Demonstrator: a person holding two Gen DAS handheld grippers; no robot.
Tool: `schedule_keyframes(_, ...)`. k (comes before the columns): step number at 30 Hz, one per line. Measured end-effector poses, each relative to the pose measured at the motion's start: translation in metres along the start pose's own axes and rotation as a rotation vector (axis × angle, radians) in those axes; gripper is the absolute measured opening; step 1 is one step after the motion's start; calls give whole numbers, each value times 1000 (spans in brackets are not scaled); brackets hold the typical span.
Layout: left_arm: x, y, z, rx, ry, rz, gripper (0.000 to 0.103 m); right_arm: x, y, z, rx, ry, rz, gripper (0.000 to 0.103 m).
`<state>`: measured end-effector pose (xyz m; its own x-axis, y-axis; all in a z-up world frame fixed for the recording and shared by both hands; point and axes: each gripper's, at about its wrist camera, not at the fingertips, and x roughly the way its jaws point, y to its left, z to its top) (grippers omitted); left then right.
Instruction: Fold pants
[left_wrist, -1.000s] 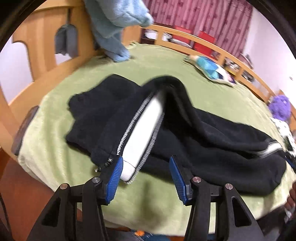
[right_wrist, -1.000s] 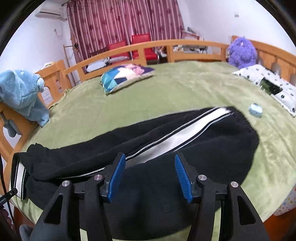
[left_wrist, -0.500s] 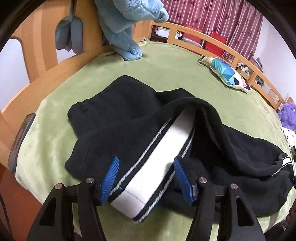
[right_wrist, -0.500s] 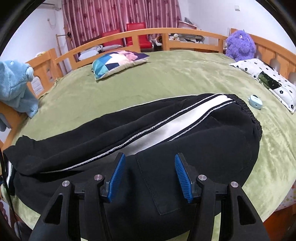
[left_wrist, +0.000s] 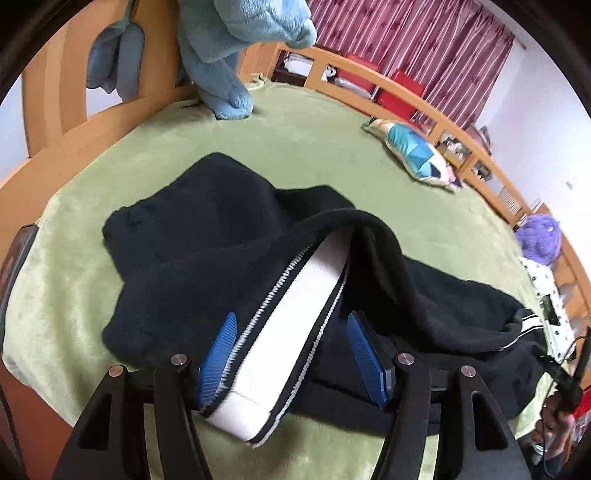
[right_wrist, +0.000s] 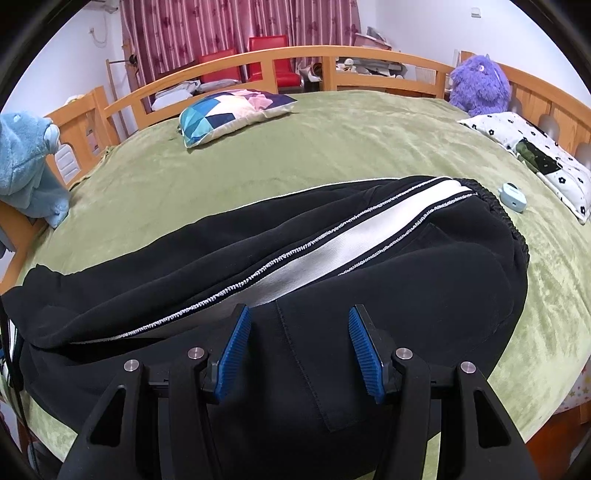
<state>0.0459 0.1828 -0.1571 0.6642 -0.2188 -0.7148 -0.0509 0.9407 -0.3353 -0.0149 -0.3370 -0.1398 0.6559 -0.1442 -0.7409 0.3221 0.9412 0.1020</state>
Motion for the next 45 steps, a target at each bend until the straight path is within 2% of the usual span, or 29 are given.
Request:
schedule_keyframes(5,-27,15,-7,-22,-35,-35,64,-3,2,-2,5,-12,6,55)
schedule_keyframes(9,-38,31,-15,-34,-47,-13,64,-4,2,-5,2,-19,10,55)
schedule_keyframes(14,-32,45,-24,-77,-15,10,64,-5,3,-7,-3,-22,12,55)
schedule_keyframes(26,-5,46,-33,-104,37,-19,62,-5,5,-10,-12,-17,8,55)
schedule_keyframes(27,-4,46,-32,-103,36,-20,60,-5,6,-10,-12,-16,7,55)
schedule_keyframes(29,-4,44,-31,-95,31,-30,43,-4,6,-10,-14,-13,4,55)
schedule_keyframes(30,-4,43,-29,-86,31,-24,43,-4,6,-10,-15,-12,2,55)
schedule_keyframes(32,-7,40,-27,-72,8,-19,32,-2,6,-10,-16,-8,-2,55)
schedule_keyframes(36,-20,38,-11,-35,-63,0,25,0,7,-11,-18,-1,-7,55)
schedule_keyframes(45,-24,26,70,13,-219,94,20,4,5,-10,-8,7,-19,55)
